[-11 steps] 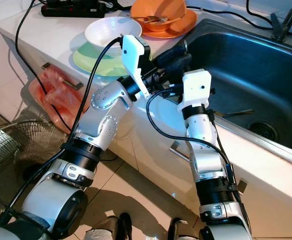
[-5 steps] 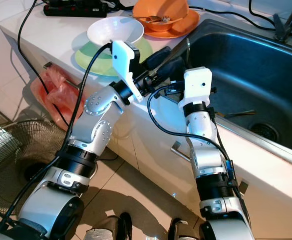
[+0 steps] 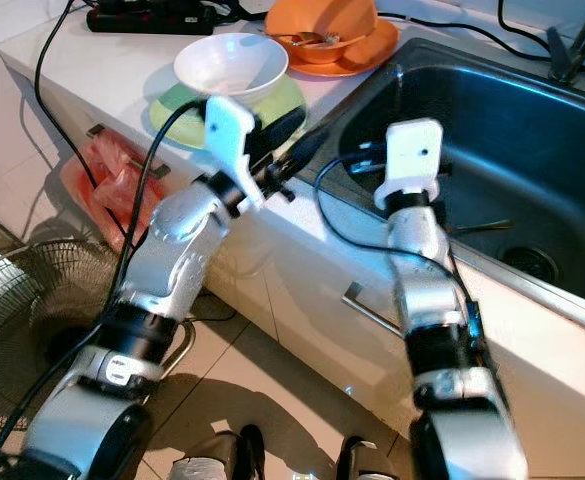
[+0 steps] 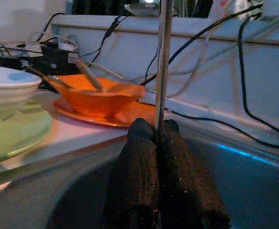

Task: Kitchen organization

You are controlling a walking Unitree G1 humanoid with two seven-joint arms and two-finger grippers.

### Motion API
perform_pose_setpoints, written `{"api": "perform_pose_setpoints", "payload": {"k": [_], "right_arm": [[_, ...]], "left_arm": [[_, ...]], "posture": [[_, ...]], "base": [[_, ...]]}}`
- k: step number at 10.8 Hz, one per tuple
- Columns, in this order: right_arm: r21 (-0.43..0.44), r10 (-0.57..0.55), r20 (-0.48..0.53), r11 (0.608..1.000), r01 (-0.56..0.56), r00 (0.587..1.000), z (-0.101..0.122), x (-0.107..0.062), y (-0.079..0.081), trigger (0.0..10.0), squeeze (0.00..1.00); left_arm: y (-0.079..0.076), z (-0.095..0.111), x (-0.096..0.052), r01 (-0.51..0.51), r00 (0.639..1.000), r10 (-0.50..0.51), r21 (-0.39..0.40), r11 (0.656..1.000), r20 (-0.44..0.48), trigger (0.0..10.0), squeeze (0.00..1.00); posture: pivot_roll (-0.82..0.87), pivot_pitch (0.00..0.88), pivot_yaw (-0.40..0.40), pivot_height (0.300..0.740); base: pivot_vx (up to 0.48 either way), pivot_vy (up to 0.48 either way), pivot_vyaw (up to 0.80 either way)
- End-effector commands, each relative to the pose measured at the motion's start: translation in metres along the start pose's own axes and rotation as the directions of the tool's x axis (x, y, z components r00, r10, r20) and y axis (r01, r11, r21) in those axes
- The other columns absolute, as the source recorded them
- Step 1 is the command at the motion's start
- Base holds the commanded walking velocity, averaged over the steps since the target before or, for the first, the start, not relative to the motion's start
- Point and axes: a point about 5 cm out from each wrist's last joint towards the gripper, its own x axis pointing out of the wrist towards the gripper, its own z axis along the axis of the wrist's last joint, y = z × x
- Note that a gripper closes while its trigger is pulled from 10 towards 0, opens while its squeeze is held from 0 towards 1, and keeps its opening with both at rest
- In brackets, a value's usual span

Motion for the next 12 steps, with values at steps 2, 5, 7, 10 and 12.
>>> {"api": "perform_pose_setpoints", "payload": {"k": [2,5,7,10,12], "right_arm": [[-0.020,-0.009,0.010,1.000,0.009,1.000,0.001,0.006,-0.005,10.0,0.00],[-0.051,-0.024,-0.005,0.998,0.024,1.000,-0.002,0.013,-0.014,10.0,0.00],[-0.098,-0.015,-0.046,0.995,0.010,0.999,-0.007,0.019,-0.024,10.0,0.00],[-0.126,0.008,-0.094,0.992,-0.019,0.996,-0.013,0.021,-0.024,10.0,0.00],[-0.140,0.017,-0.132,0.989,-0.035,0.991,-0.016,0.024,-0.027,10.0,0.00]], "left_arm": [[0.001,-0.004,-0.006,-0.018,0.999,0.019,0.016,1.000,-0.043,10.0,0.00],[0.009,-0.009,-0.015,-0.060,0.995,0.062,0.032,0.998,-0.082,10.0,0.00],[0.008,-0.014,-0.017,-0.066,0.992,0.070,0.037,0.997,-0.106,10.0,0.00],[0.007,-0.016,-0.019,-0.071,0.990,0.074,0.030,0.997,-0.116,10.0,0.00],[0.007,-0.016,-0.018,-0.079,0.990,0.081,0.022,0.997,-0.117,10.0,0.00]], "posture": [[0.00,0.149,0.055,0.740],[0.00,0.149,0.055,0.740],[0.01,0.155,0.045,0.740],[0.01,0.157,0.040,0.740],[0.01,0.156,0.034,0.740]], "base": [[0.000,0.000,0.00],[0.000,0.000,0.00],[0.000,0.000,0.00],[0.000,0.000,0.00],[0.000,0.000,0.00]]}}
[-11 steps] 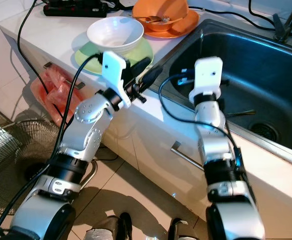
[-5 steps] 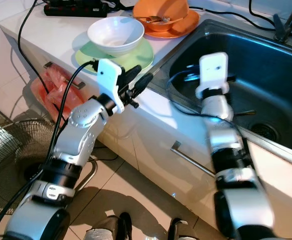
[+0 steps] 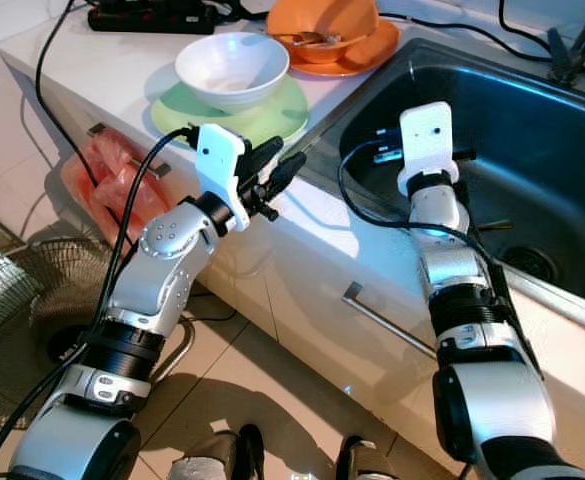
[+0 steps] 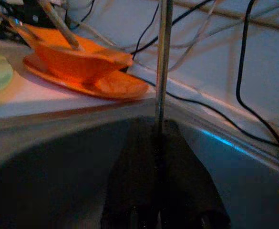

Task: Kitchen organization

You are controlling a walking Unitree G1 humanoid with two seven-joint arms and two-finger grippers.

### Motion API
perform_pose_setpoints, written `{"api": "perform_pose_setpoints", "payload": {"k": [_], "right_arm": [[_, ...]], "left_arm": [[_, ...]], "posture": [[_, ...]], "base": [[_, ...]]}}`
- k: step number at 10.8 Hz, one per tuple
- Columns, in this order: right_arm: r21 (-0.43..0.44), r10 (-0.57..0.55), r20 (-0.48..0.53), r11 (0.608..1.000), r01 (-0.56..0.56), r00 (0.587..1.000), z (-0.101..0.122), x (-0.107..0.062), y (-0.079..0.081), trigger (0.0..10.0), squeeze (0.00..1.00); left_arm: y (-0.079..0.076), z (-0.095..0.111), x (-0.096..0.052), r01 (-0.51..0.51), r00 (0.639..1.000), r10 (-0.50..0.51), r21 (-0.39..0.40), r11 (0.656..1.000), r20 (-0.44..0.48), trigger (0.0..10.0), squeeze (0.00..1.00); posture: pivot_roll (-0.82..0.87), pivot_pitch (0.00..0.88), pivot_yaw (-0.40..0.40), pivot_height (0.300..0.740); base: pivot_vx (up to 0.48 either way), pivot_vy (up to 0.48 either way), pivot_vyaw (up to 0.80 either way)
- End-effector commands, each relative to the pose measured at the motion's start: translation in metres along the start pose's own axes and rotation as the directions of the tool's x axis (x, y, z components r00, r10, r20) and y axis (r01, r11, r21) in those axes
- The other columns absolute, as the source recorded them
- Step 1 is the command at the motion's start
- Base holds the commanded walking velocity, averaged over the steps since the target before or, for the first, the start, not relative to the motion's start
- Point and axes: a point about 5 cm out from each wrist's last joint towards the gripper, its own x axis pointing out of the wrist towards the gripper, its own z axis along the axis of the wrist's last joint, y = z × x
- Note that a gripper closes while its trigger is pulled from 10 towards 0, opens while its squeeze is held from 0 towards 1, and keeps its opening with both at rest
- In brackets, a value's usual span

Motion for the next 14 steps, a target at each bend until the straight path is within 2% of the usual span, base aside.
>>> {"api": "perform_pose_setpoints", "payload": {"k": [1,2,3,4,10,11,12,14], "right_arm": [[-0.012,0.010,-0.005,1.000,-0.010,1.000,0.003,0.003,-0.002,10.0,0.00],[-0.018,0.015,-0.022,1.000,-0.015,1.000,0.001,0.004,-0.002,10.0,0.00],[-0.022,0.026,-0.050,0.999,-0.027,0.998,-0.003,0.004,0.000,10.0,0.24],[-0.018,0.032,-0.052,0.999,-0.033,0.998,-0.004,0.004,0.000,10.0,1.00],[-0.010,0.053,-0.051,0.998,-0.054,0.997,-0.005,0.002,0.005,10.0,1.00],[-0.003,0.066,-0.022,0.998,-0.066,0.998,0.000,0.003,0.008,10.0,0.20],[0.002,0.071,0.003,0.997,-0.071,0.997,0.004,0.003,0.010,10.0,0.00],[0.030,0.090,0.054,0.995,-0.092,0.994,0.013,0.002,0.015,10.0,0.00]], "left_arm": [[-0.001,0.000,-0.001,-0.001,1.000,0.001,0.002,1.000,-0.005,10.0,0.00],[-0.001,-0.001,-0.001,-0.004,1.000,0.004,0.000,1.000,-0.006,10.0,0.00],[-0.001,-0.002,-0.001,-0.008,1.000,0.008,-0.004,1.000,-0.007,10.0,0.00],[-0.001,-0.002,-0.001,-0.009,1.000,0.009,-0.005,1.000,-0.008,10.0,0.00],[-0.005,-0.004,-0.002,-0.004,1.000,0.004,-0.015,1.000,-0.008,10.0,0.00],[-0.005,-0.003,-0.002,-0.007,1.000,0.007,-0.007,1.000,-0.004,10.0,0.00],[-0.002,-0.001,-0.001,-0.024,1.000,0.024,0.010,1.000,-0.001,10.0,0.00],[0.010,0.018,0.001,-0.095,0.995,0.091,0.066,0.993,0.051,10.0,0.00]], "posture": [[0.01,0.156,0.034,0.740],[0.01,0.152,0.030,0.740],[0.01,0.152,0.030,0.740],[0.01,0.144,0.026,0.740],[0.01,0.135,0.022,0.740],[0.01,0.138,0.019,0.740],[0.01,0.142,0.017,0.740],[0.01,0.146,0.014,0.740]], "base": [[0.000,0.000,0.00],[0.000,0.000,0.00],[0.000,0.000,0.00],[0.000,0.000,0.00],[0.000,0.000,0.00],[0.000,0.000,0.00],[0.000,0.000,0.00],[0.000,0.000,0.00]]}}
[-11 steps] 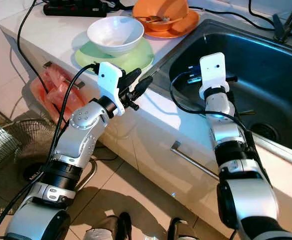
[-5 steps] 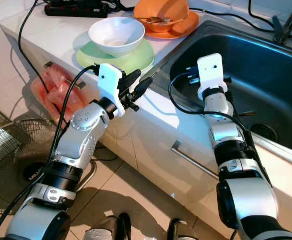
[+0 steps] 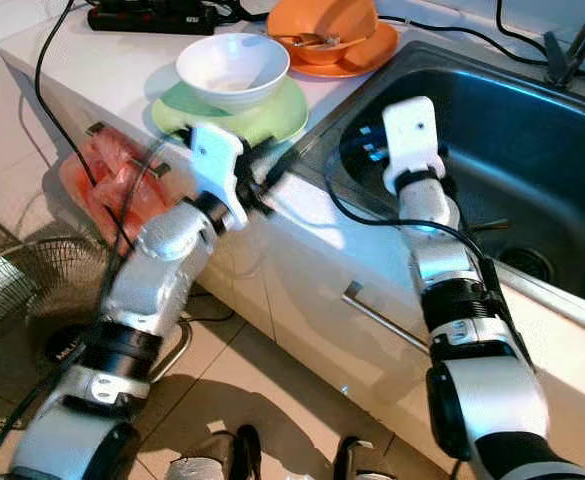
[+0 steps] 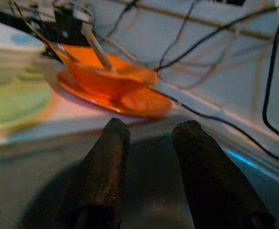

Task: Kitchen organization

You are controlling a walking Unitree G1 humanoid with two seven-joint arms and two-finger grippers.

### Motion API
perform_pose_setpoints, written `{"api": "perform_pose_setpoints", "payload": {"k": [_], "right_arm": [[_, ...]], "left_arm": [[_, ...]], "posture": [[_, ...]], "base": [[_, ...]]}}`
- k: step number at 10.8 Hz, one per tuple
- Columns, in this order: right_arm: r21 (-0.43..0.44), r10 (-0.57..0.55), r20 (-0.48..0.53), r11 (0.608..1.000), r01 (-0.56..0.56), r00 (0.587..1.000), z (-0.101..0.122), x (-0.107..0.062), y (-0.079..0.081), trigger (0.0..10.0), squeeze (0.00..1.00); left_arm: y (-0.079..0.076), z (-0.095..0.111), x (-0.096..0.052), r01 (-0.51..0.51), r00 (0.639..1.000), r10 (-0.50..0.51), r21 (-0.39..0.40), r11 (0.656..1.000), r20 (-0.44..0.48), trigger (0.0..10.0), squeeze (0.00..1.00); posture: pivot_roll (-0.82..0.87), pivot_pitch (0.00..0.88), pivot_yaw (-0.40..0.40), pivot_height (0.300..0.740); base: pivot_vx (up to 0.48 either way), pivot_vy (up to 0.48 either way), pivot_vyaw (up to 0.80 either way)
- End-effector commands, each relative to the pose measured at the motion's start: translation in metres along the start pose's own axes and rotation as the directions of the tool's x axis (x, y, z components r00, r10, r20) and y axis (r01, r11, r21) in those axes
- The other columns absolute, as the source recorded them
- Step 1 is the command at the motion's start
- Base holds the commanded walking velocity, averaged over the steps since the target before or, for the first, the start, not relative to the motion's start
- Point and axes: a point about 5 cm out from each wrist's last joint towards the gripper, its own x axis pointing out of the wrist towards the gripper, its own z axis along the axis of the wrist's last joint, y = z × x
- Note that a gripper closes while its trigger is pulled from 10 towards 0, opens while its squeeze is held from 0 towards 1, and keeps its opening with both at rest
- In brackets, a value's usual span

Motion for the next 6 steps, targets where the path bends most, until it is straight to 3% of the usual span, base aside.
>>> {"api": "perform_pose_setpoints", "payload": {"k": [1,3,6], "right_arm": [[0.025,0.001,0.006,1.000,-0.001,1.000,-0.002,-0.004,0.001,10.0,0.00],[0.055,0.008,0.001,0.998,-0.008,1.000,-0.005,-0.009,0.009,10.0,0.00],[0.091,-0.015,-0.009,0.996,0.016,1.000,-0.006,-0.013,0.010,10.0,0.00]], "left_arm": [[0.009,0.019,0.004,-0.053,0.997,0.051,0.033,0.998,0.059,10.0,0.00],[0.046,0.048,0.010,-0.243,0.965,0.232,0.092,0.966,0.119,10.0,0.00],[0.064,0.037,0.007,-0.309,0.951,0.306,0.146,0.940,0.044,10.0,0.00]], "posture": [[0.02,0.146,0.014,0.740],[0.02,0.146,0.017,0.740],[0.02,0.144,0.020,0.740]], "base": [[0.000,0.000,0.00],[0.000,0.000,0.00],[0.000,0.000,0.00]]}}
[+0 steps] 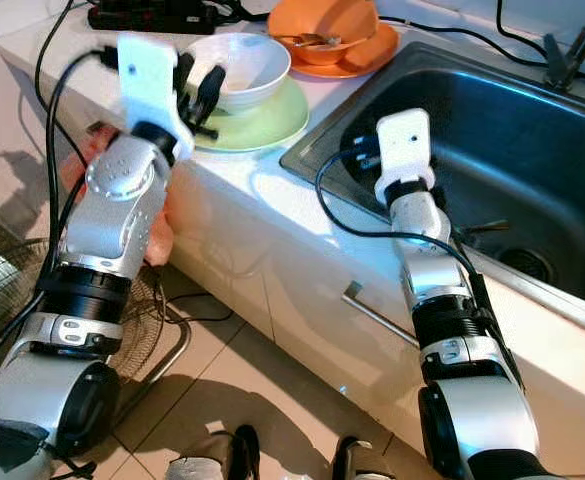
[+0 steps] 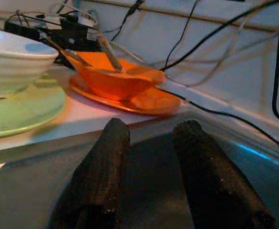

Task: Kitchen organization

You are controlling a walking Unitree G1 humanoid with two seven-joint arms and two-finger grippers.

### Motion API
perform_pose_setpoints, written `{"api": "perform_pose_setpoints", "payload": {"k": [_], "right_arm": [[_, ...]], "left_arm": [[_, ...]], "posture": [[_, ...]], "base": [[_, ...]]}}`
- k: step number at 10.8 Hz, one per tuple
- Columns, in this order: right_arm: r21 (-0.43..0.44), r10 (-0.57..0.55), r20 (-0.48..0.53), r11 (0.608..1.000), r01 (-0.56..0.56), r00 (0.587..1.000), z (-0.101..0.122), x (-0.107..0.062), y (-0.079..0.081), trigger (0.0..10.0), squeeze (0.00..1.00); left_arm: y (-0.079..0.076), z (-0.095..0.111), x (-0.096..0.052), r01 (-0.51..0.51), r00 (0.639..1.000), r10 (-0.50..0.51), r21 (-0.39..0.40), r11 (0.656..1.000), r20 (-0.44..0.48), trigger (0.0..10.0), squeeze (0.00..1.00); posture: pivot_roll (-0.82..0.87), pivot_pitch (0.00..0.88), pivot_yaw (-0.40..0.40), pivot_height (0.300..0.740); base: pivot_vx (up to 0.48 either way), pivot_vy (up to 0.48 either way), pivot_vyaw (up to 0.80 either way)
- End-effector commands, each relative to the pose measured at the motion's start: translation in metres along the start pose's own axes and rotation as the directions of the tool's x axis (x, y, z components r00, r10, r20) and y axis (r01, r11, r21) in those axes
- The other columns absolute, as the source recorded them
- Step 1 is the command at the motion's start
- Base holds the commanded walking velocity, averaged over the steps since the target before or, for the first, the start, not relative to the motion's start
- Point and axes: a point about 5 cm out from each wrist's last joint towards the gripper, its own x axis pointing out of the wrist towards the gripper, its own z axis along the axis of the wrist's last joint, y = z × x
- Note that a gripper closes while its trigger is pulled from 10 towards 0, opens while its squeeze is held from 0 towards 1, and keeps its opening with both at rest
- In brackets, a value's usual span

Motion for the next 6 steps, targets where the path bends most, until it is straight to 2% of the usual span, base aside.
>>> {"api": "perform_pose_setpoints", "payload": {"k": [1,4,6], "right_arm": [[0.042,-0.040,-0.013,0.998,0.041,0.999,-0.001,-0.002,-0.005,10.0,0.00],[0.095,-0.071,-0.009,0.993,0.072,0.997,0.002,-0.004,-0.005,10.0,0.00],[0.130,-0.105,-0.040,0.985,0.109,0.994,-0.001,-0.005,-0.006,10.0,0.00]], "left_arm": [[-0.001,-0.007,-0.004,-0.008,1.000,0.008,-0.002,1.000,-0.011,10.0,0.00],[-0.014,-0.016,-0.013,0.003,1.000,-0.002,-0.044,0.999,0.014,10.0,0.00],[-0.017,-0.016,-0.014,0.004,1.000,-0.004,-0.024,1.000,0.024,10.0,0.00]], "posture": [[0.02,0.144,0.020,0.740],[0.02,0.146,0.018,0.740],[0.02,0.145,0.016,0.740]], "base": [[0.000,0.000,0.00],[0.000,0.000,0.00],[0.000,0.000,0.00]]}}
